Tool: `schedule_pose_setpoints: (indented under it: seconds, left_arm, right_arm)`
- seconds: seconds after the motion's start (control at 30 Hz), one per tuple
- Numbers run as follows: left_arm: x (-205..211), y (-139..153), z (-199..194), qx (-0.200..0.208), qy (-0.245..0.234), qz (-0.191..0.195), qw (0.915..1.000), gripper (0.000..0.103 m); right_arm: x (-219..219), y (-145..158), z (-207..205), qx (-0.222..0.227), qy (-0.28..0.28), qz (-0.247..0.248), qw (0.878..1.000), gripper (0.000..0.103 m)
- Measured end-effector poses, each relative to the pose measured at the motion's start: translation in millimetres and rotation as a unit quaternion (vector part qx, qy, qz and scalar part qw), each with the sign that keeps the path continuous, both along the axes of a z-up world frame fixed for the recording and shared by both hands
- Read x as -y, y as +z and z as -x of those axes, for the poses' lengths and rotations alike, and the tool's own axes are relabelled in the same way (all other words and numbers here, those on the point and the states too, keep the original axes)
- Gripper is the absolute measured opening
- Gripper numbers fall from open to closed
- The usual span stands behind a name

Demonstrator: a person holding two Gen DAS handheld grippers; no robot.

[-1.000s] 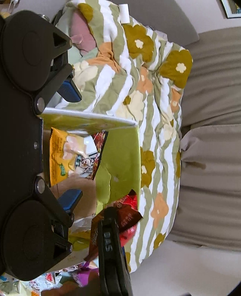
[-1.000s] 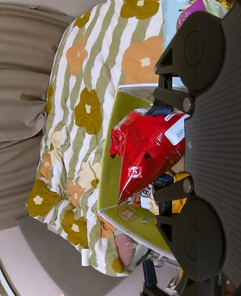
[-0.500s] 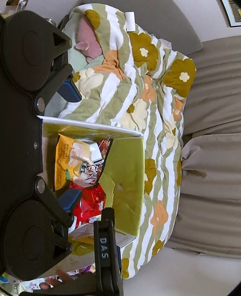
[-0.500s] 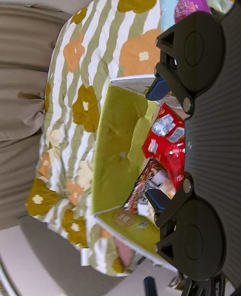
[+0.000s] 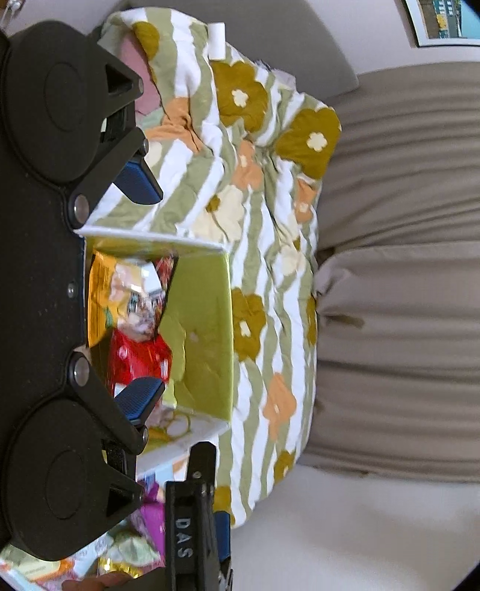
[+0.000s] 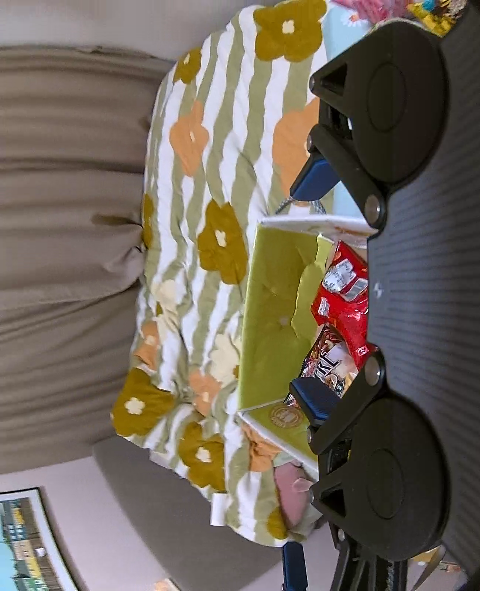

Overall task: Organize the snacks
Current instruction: 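Move both tools back over the snack pile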

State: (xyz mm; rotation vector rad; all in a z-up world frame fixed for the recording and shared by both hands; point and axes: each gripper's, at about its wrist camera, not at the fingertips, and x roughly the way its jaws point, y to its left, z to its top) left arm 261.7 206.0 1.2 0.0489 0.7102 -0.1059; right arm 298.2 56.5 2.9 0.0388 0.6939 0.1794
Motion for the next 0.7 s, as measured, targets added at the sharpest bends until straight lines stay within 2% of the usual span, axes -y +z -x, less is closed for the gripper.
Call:
schedule_pose_setpoints:
  seconds: [0.2, 0.4, 0.53, 0.7]
  left_arm:
    - [21.8, 10.8, 23.2, 0.013, -0.033, 0.004, 0.9994, 0.101]
    - [54.4, 21.8, 54.2, 0.03, -0.057, 0.01, 0.9979, 0.101]
    - [88.7, 21.8, 75.6, 0.033, -0.066, 0.01, 0.9972, 0.101]
    - [138.6, 13.5, 100.9, 0.017, -0.062, 0.022, 0.9977, 0.101]
  right_arm:
    - [30.3, 21.6, 41.3, 0.008, -0.033, -0.015, 0.999, 0.103]
    - [77.0, 42.1, 83.7, 0.026, -0.061, 0.013, 0.998, 0.103]
    - [120.1, 43.0, 110.1, 0.029, -0.079, 0.019, 0.996, 0.103]
    - [176.9, 34.2, 139.2, 0.014, -0.092, 0.018, 0.995, 0.103]
